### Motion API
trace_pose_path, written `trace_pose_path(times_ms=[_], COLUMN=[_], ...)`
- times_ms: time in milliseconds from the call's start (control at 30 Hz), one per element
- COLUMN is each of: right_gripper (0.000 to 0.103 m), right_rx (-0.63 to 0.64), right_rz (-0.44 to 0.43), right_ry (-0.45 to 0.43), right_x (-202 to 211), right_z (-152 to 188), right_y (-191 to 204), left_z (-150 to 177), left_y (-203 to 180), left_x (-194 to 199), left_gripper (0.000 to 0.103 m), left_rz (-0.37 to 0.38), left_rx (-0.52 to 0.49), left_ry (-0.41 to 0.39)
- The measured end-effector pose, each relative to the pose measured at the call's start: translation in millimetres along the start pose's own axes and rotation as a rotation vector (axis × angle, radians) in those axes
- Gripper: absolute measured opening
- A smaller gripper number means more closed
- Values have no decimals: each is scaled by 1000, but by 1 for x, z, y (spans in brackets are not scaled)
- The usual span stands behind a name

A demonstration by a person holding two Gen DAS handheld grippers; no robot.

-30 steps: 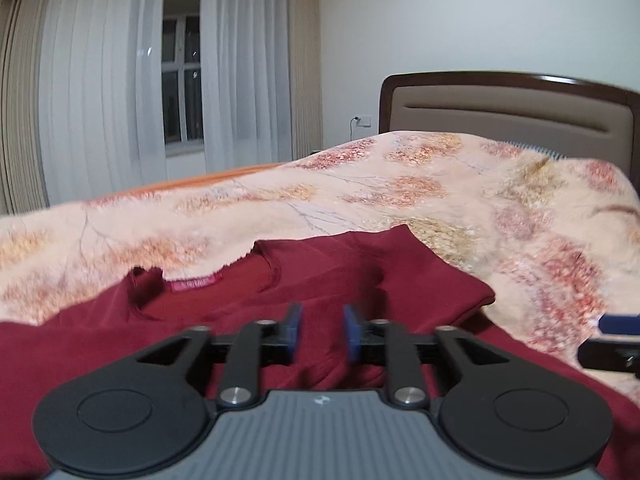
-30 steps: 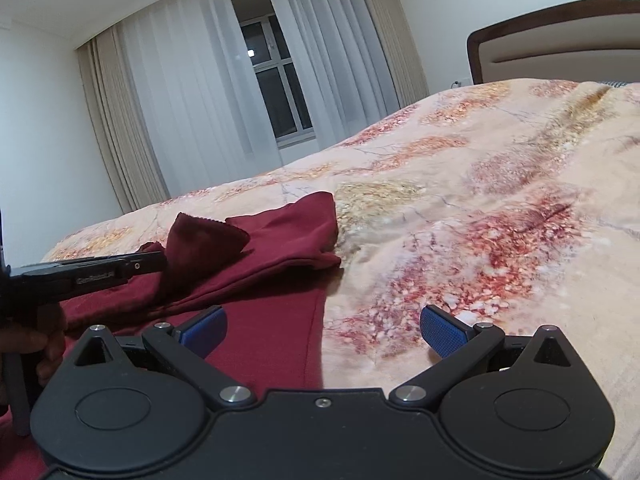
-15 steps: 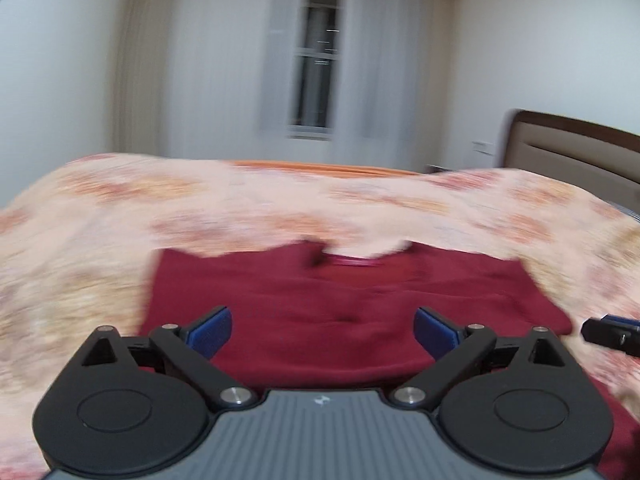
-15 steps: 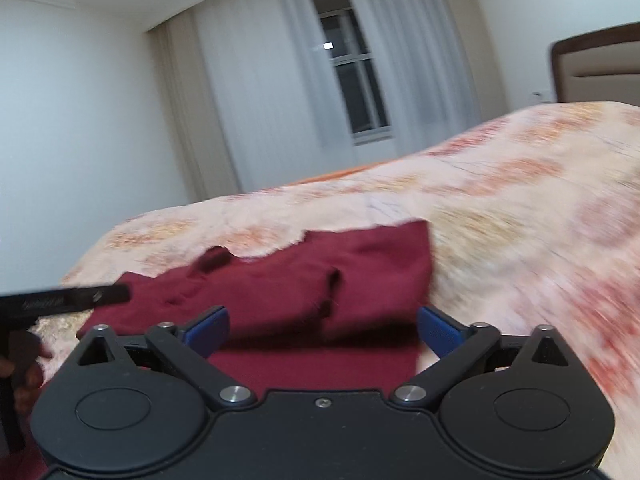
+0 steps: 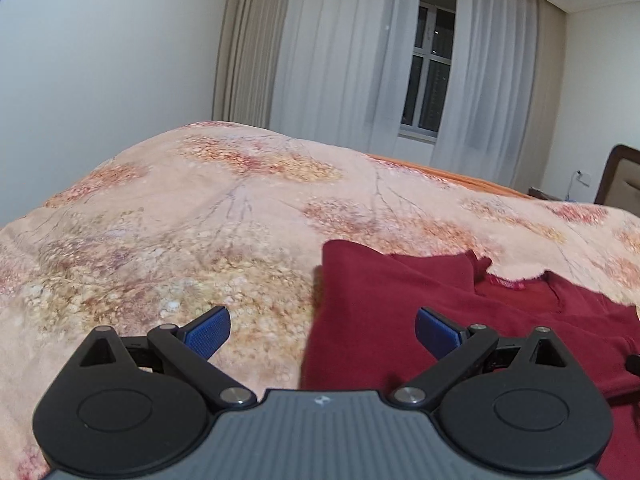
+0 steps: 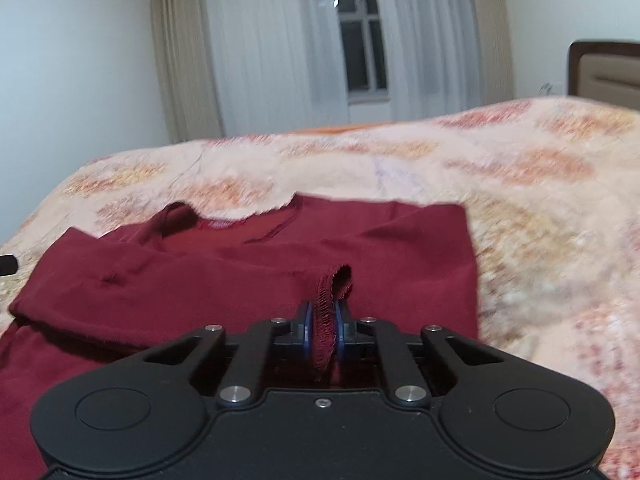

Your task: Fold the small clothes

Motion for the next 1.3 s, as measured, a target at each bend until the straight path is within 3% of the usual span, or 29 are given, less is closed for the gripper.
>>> trace_pose_path(times_ms=[100, 133, 200, 267, 333, 367, 433, 500, 700, 867, 933, 1000, 1167, 1300], right_gripper=[7, 2, 4, 16, 36, 39, 57, 68, 75, 82, 94, 98, 102, 102], right_rx=[-6, -10, -14, -6, 8, 24, 60, 102, 134, 111, 93, 77, 99, 155], right_rz=[65, 90, 102, 107, 114, 114, 117, 113, 137, 122, 111, 98, 89, 117], right_ry=[-35, -41, -41, -35, -46, -56, -74, -77, 20, 5, -5, -1, 9, 38], right_x=[5, 6, 5, 4, 5, 6, 6, 3, -25, -21, -14, -3, 26, 39], right_z=[-2, -2, -1, 0, -2, -3, -6, -7, 7, 10, 11, 12, 27, 48], right_y=[-6, -9, -11, -11, -9, -7, -2, 4, 6, 2, -1, -3, 1, 9], left_z=[-8, -10, -14, -17, -19, -19, -16, -12, -3, -7, -7, -5, 18, 29], left_y=[-2, -1, -1, 1, 4, 6, 11, 14, 11, 17, 24, 28, 29, 32], left_x=[-10, -17, -32, -47, -60, -66, -78, -87, -100, -86, -73, -59, -27, -18], left_gripper=[102, 102, 102, 102, 102, 102, 102, 102, 103, 103, 103, 103, 102, 102], left_rz=[-3, -14, -39, -63, -90, -98, -124, -150, -193, -147, -131, -103, -51, -67], left_rx=[18, 22, 30, 31, 38, 47, 66, 62, 21, 64, 97, 97, 19, 27], left_ry=[1, 10, 33, 42, 50, 60, 96, 119, 145, 119, 108, 106, 129, 150])
Point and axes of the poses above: each gripper's, at about its wrist camera, not at the fingertips, and x roughly against the way its jaws point, y to its left, z to its underside, the point moved 8 cm from there along -x, roughly the way its jaws point, and after that the axes turned 10 degrees about y, right-handed, at the moved point
